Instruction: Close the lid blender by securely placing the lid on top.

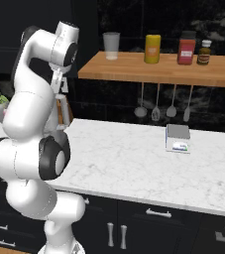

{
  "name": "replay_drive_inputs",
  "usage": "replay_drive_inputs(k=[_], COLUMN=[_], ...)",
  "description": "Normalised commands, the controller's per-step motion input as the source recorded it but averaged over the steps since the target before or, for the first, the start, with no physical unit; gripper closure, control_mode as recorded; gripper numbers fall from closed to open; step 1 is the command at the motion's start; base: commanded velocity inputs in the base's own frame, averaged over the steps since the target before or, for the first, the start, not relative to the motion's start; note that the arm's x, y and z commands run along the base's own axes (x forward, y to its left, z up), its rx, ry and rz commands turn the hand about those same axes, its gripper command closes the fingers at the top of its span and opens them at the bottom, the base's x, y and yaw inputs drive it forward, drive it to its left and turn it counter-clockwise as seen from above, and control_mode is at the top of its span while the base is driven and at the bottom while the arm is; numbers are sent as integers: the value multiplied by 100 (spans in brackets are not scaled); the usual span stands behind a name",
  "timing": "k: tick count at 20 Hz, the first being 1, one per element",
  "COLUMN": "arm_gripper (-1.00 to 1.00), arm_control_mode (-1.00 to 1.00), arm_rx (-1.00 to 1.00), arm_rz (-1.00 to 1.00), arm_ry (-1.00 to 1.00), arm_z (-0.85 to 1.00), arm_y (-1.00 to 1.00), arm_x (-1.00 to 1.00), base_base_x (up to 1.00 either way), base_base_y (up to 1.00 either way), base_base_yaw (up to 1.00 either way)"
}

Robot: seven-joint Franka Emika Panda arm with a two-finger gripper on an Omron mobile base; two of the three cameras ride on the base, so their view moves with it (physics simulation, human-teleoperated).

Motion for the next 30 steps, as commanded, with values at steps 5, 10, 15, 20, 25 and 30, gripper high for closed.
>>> replay_drive_inputs(k=[5,10,15,20,25,30], arm_gripper=[100,100,100,100,-100,-100], arm_control_mode=[-100,-100,-100,-100,-100,-100], arm_rx=[0,-7,-11,-4,-1,0], arm_rz=[0,0,0,4,1,0], arm_ry=[0,1,8,2,0,0], arm_z=[0,-14,-22,-2,-19,-18], arm_y=[-31,6,48,38,28,22], arm_x=[-44,-8,14,-2,-27,-17], base_base_x=[0,0,0,0,0,0], base_base_y=[0,0,0,0,0,0], base_base_yaw=[0,0,0,0,0,0])
